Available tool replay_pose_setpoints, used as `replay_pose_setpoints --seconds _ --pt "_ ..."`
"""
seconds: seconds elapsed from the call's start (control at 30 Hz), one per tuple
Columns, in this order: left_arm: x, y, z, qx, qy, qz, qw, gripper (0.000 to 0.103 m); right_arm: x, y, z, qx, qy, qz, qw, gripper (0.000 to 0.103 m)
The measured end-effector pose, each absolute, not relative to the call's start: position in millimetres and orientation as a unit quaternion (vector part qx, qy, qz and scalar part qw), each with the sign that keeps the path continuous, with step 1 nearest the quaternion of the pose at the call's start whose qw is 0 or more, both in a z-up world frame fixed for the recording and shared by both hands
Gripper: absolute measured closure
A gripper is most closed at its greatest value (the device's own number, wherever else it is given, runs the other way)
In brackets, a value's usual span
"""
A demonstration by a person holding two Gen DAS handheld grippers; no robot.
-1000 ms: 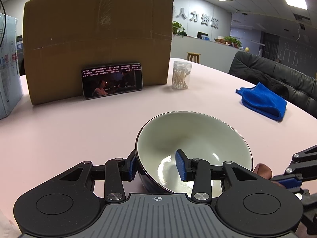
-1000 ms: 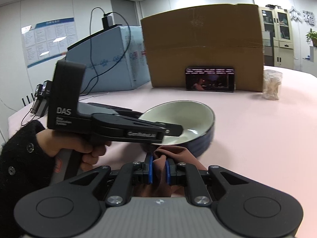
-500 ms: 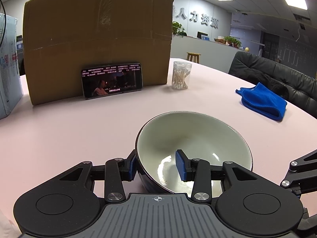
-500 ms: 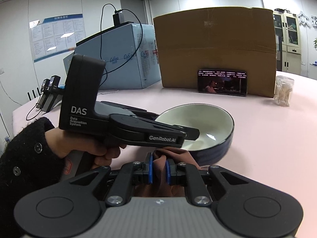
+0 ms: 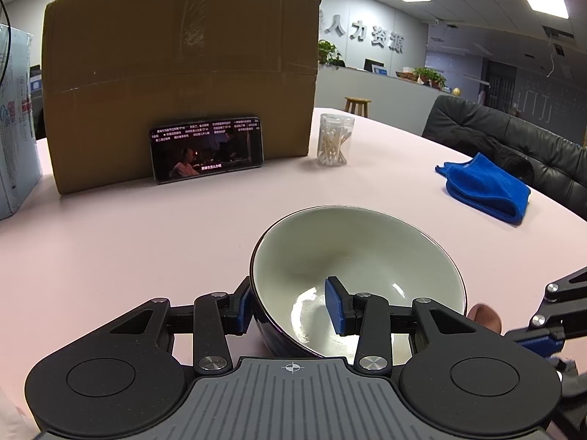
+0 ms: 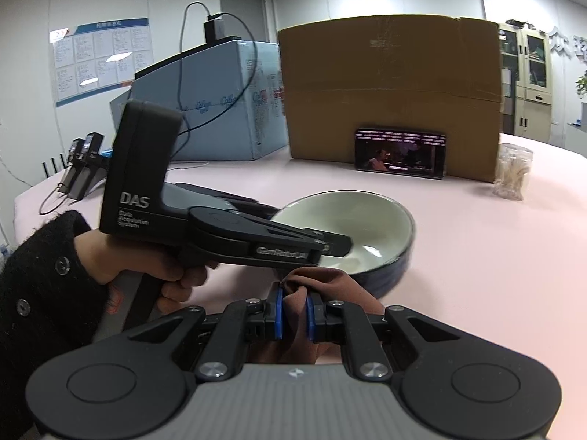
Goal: Clean bowl
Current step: 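Rub the brown cloth along the bowl's outer wall with the right gripper while the left holds the rim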
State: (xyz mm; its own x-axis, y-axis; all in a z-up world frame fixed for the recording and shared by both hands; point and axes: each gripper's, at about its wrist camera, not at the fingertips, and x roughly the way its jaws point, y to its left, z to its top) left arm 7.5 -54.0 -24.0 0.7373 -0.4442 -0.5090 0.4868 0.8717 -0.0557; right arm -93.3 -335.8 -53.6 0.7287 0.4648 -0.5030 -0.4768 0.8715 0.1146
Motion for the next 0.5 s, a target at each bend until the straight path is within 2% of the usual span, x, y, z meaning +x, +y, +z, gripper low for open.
replay_pose_setpoints --seconds 0.5 --pt "13 -59 -26 0.037 0.264 -0.251 0.93 0.065 -90 -328 -58 -0.011 0.272 0.27 0.924 0.089"
